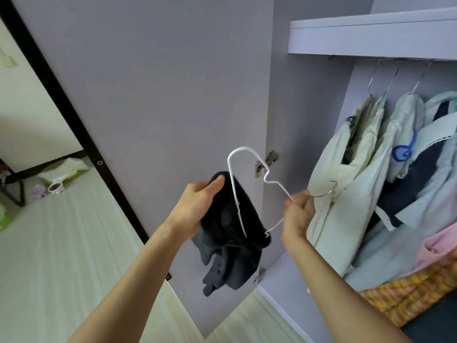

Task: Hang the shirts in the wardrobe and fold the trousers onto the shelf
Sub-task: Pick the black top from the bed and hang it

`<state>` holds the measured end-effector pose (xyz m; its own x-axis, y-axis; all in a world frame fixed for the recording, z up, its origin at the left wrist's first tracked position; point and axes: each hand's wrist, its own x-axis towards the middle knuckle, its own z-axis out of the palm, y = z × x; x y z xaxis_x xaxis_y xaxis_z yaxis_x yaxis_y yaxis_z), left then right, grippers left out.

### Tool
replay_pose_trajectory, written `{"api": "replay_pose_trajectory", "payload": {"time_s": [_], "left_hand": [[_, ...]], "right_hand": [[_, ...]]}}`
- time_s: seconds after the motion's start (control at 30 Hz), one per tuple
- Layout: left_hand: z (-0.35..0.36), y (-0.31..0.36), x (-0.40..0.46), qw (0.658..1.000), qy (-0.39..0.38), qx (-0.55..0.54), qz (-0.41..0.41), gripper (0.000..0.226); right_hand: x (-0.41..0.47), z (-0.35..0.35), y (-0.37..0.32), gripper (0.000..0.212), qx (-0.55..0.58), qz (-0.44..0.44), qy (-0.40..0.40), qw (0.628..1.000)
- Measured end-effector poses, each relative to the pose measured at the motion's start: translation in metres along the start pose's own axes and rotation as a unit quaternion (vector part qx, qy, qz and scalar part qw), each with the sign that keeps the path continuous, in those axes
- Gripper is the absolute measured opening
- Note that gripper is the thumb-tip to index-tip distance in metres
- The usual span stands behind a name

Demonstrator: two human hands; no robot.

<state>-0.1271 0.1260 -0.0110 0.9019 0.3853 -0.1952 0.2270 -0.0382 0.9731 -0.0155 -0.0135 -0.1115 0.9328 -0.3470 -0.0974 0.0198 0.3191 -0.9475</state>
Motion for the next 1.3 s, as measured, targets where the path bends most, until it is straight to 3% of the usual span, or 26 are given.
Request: {"api": "replay_pose_trajectory", "payload": {"time_s": [0.07,0.13,0.23,0.33,0.47,0.53,0.63,0.77,0.93,1.1,1.17,1.3], "left_hand": [[-0.008,-0.009,0.003,0.996,0.071,0.047,0.013,0.042],[-0.010,-0.018,0.004,0.995,0.087,0.053,-0.001,0.038],[-0.004,-0.020,0.006,0.998,0.050,-0.006,-0.039,0.033],[0.004,-0.012,0.005,0.998,-0.013,-0.051,-0.046,0.038],[-0.003,-0.002,-0.003,0.993,-0.071,-0.090,-0.020,0.038],[-0.013,0.001,-0.007,0.993,-0.052,-0.104,-0.001,0.035],[-0.034,-0.006,-0.005,0.994,0.080,0.049,0.046,0.029],[-0.052,-0.030,-0.001,0.942,0.201,0.257,0.078,0.025],[-0.050,-0.051,0.003,0.909,0.204,0.352,0.089,0.024],[-0.047,-0.051,0.001,0.877,0.201,0.419,0.121,0.021],[-0.044,-0.049,-0.001,0.870,0.203,0.428,0.136,0.024],[-0.035,-0.042,-0.002,0.846,0.174,0.478,0.158,0.025]], "right_hand": [[0.011,-0.006,-0.012,0.037,0.020,-0.029,0.012,0.999],[0.022,-0.007,-0.028,0.037,0.096,0.009,0.024,0.995],[0.021,0.004,-0.037,0.033,0.154,0.134,-0.001,0.979],[0.002,0.017,-0.024,0.033,0.113,0.149,-0.023,0.982],[-0.016,0.019,-0.001,0.036,0.046,0.070,-0.028,0.996],[-0.016,0.014,0.010,0.036,-0.016,0.017,-0.037,0.999],[-0.008,0.002,0.014,0.033,-0.102,-0.103,-0.040,0.989],[0.007,-0.010,0.002,0.030,-0.171,-0.236,-0.053,0.955],[0.012,-0.013,-0.003,0.031,-0.309,-0.288,-0.070,0.904],[0.025,-0.014,-0.010,0.036,-0.333,-0.269,-0.031,0.903],[0.021,-0.017,-0.008,0.033,-0.358,-0.305,-0.069,0.880],[-0.003,-0.018,-0.002,0.027,-0.427,-0.440,-0.127,0.780]]}}
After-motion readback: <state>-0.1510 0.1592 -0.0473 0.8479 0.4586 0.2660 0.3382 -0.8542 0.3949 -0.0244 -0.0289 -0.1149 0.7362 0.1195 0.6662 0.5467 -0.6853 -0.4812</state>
